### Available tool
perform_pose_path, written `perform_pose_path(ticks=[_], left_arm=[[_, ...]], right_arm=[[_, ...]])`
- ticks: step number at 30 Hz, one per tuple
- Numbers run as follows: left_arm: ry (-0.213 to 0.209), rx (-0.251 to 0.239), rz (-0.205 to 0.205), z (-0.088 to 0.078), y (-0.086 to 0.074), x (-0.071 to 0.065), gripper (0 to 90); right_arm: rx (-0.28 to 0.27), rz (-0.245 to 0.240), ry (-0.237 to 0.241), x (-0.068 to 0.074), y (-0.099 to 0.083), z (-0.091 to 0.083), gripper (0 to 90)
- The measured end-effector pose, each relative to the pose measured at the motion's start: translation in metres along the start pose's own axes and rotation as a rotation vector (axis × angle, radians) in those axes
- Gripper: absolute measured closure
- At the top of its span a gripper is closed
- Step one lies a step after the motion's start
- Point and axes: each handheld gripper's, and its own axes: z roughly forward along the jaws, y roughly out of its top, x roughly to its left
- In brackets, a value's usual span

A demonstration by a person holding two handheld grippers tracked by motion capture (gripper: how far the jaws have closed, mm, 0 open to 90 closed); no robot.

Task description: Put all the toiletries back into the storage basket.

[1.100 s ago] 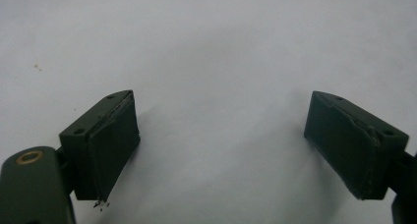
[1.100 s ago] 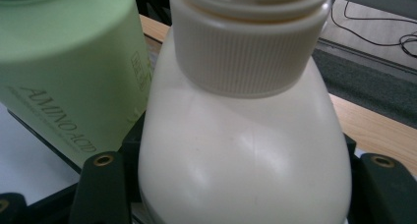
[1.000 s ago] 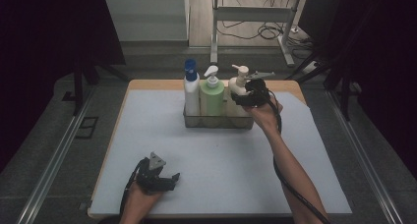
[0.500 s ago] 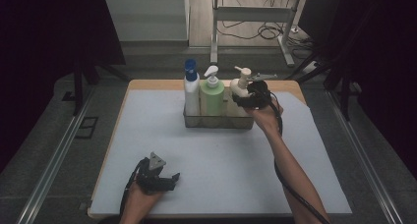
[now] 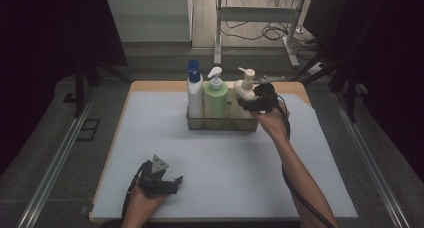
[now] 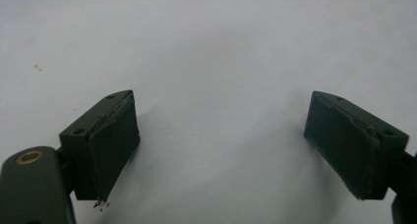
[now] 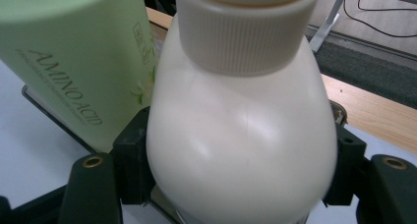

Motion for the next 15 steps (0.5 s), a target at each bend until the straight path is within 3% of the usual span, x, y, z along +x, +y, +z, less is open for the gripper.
perform_pose_path(ticks=[6, 15], left_arm=[[0.000, 0.000, 0.001, 0.000, 0.000, 0.000, 12.9], [0.002, 0.000, 0.001, 0.000, 0.000, 0.000, 12.9]], right_arm=[[0.014, -0.012, 0.000, -0.001, -0.006, -0.007, 33.7], [0.037, 0.010, 0.029, -0.004, -0.021, -0.020, 34.5]])
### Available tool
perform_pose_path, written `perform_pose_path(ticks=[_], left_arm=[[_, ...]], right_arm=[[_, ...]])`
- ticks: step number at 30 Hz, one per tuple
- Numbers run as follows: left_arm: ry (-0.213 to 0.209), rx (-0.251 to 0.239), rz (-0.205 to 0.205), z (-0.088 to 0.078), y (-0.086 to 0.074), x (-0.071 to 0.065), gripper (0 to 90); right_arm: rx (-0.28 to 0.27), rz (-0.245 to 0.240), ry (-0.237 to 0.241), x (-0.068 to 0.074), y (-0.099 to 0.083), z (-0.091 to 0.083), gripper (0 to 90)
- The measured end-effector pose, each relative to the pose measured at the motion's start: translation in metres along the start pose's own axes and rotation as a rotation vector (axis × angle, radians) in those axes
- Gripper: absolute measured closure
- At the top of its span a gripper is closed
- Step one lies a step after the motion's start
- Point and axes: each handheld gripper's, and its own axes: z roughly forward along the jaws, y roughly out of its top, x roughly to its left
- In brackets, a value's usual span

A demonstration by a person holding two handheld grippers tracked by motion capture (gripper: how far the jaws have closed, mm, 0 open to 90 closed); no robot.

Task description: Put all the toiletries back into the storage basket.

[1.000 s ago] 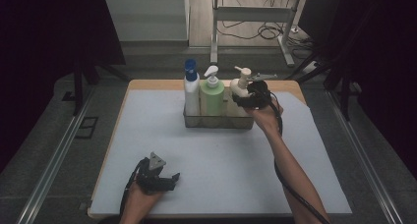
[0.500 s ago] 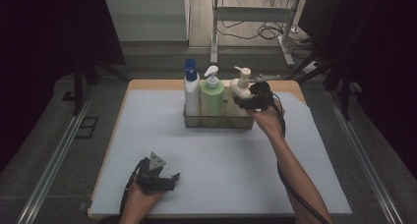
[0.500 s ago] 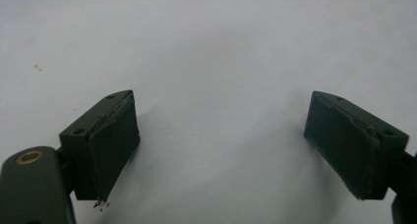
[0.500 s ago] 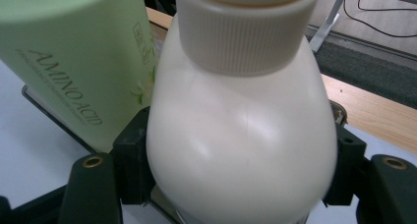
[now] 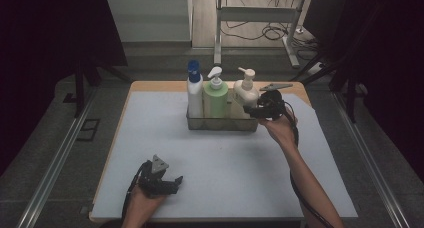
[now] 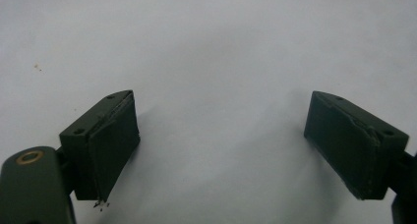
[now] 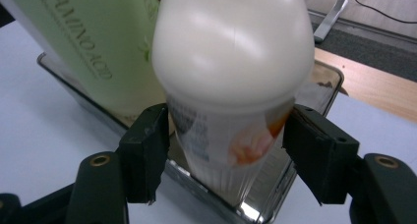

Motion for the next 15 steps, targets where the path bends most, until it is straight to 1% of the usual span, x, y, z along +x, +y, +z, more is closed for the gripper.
perform_pose_path(ticks=[2, 5, 9, 11, 15], left_arm=[[0.000, 0.000, 0.000, 0.000, 0.000, 0.000, 12.9], [0.000, 0.000, 0.000, 0.000, 0.000, 0.000, 13.0], [0.000, 0.000, 0.000, 0.000, 0.000, 0.000, 12.9], [0.001, 0.000, 0.000, 0.000, 0.000, 0.000, 13.0], [0.000, 0.000, 0.000, 0.000, 0.000, 0.000, 13.0]], right_arm=[[0.005, -0.002, 0.005, 0.000, -0.004, -0.002, 34.6], [0.008, 0.011, 0.012, -0.001, -0.008, -0.007, 34.6], [0.008, 0.006, -0.001, -0.003, -0.014, -0.012, 37.5], [0.010, 0.011, 0.003, -0.006, -0.016, -0.014, 41.5], [0.006, 0.005, -0.009, -0.011, -0.019, -0.019, 54.4]])
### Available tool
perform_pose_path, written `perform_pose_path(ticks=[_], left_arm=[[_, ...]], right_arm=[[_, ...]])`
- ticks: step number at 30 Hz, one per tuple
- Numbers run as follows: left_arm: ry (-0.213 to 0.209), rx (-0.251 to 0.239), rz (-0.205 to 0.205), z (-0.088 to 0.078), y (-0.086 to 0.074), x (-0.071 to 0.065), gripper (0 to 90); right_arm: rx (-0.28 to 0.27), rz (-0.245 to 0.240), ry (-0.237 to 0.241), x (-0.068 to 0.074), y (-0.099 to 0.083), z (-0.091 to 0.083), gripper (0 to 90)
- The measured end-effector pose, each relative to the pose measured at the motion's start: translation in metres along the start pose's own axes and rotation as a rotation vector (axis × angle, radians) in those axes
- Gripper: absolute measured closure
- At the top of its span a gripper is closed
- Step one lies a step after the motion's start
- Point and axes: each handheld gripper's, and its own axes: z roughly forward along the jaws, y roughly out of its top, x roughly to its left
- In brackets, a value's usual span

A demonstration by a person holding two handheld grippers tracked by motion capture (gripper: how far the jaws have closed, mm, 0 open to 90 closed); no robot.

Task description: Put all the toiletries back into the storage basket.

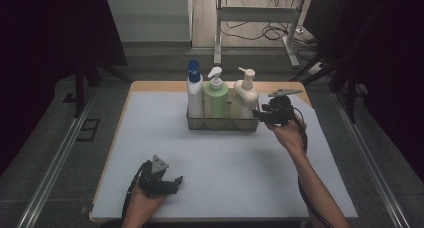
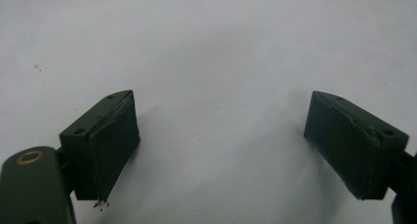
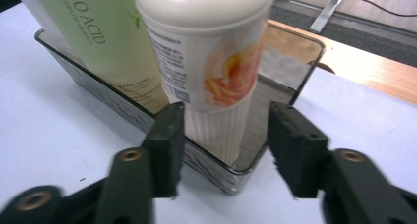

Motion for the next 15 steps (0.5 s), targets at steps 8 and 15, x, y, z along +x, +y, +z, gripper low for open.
perform_pose_path(ticks=[8, 15], left_arm=[[0.000, 0.000, 0.000, 0.000, 0.000, 0.000, 12.9], [0.000, 0.000, -0.001, 0.000, 0.000, 0.000, 13.0]], right_arm=[[-0.017, 0.007, -0.010, -0.008, 0.000, 0.000, 80.3], [0.006, 0.033, -0.033, -0.017, 0.002, 0.012, 89.8]])
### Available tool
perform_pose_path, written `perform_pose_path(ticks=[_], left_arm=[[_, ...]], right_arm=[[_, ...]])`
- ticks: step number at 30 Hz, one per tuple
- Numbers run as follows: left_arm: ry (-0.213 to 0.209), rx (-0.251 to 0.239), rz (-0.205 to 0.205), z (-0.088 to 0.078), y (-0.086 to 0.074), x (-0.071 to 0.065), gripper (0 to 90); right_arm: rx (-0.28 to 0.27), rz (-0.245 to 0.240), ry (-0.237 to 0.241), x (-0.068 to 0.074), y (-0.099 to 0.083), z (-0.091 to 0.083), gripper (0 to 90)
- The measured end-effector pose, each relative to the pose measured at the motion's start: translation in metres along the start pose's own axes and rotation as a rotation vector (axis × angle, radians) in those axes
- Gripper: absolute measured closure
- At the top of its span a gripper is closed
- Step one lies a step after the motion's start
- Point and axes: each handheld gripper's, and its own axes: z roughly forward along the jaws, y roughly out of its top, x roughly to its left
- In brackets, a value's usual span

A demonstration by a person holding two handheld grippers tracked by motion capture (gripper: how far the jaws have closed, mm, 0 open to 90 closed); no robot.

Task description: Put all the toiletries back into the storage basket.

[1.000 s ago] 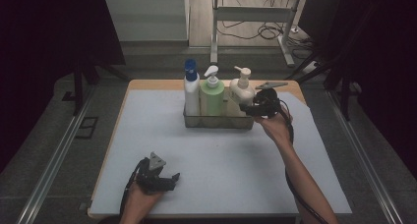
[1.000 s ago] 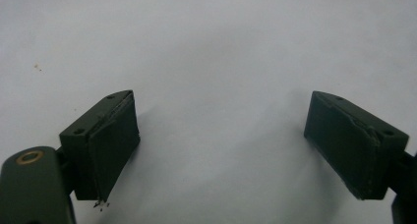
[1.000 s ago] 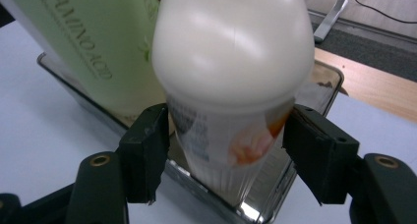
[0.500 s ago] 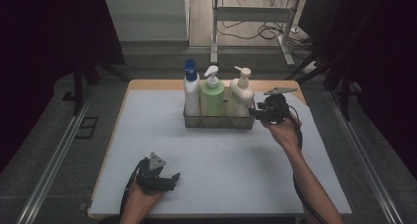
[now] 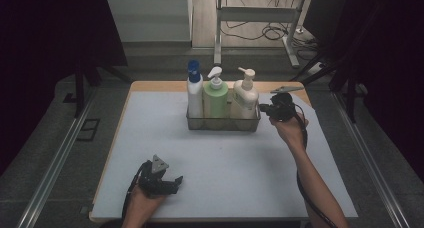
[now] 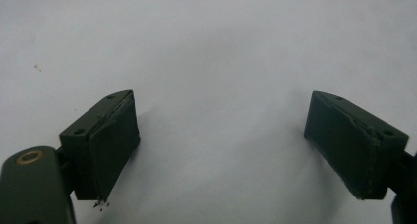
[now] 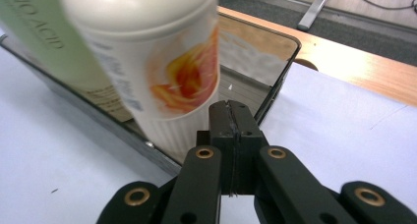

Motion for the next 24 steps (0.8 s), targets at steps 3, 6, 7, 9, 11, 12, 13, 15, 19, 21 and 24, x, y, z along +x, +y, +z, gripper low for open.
perform_pose_path(ticks=[3, 6, 7, 9, 11, 12, 13, 15, 19, 21, 24], left_arm=[[0.000, 0.000, 0.000, 0.000, 0.000, 0.000, 13.0], [0.000, 0.000, 0.000, 0.000, 0.000, 0.000, 13.0], [0.000, 0.000, 0.000, 0.000, 0.000, 0.000, 13.0], [0.000, 0.001, 0.000, 0.000, 0.000, 0.000, 13.0], [0.000, 0.000, 0.000, 0.000, 0.000, 0.000, 13.0], [0.000, 0.000, 0.000, 0.000, 0.000, 0.000, 13.0], [0.000, 0.000, 0.000, 0.000, 0.000, 0.000, 13.0], [0.000, 0.001, 0.001, 0.000, 0.000, 0.000, 13.0], [0.001, 0.002, 0.002, 0.000, 0.000, 0.000, 13.0], [0.000, 0.002, 0.001, 0.000, 0.000, 0.000, 13.0], [0.000, 0.002, 0.001, 0.000, 0.000, 0.000, 13.0]], right_arm=[[-0.009, 0.009, 0.002, -0.004, 0.002, 0.004, 89.8], [-0.014, 0.051, 0.033, -0.008, 0.005, 0.008, 89.8], [-0.011, 0.056, 0.037, -0.009, 0.005, 0.009, 89.8], [-0.005, 0.065, 0.041, -0.010, 0.007, 0.013, 89.8], [0.006, 0.065, 0.032, -0.011, 0.008, 0.016, 89.9], [0.010, 0.070, 0.032, -0.012, 0.009, 0.018, 89.8], [0.012, 0.069, 0.030, -0.013, 0.010, 0.020, 89.9], [0.017, 0.072, 0.028, -0.014, 0.011, 0.024, 89.8], [0.010, 0.075, 0.047, -0.017, 0.012, 0.031, 89.8], [0.012, 0.075, 0.058, -0.017, 0.013, 0.035, 89.8], [0.026, 0.065, 0.062, -0.016, 0.014, 0.040, 89.8]])
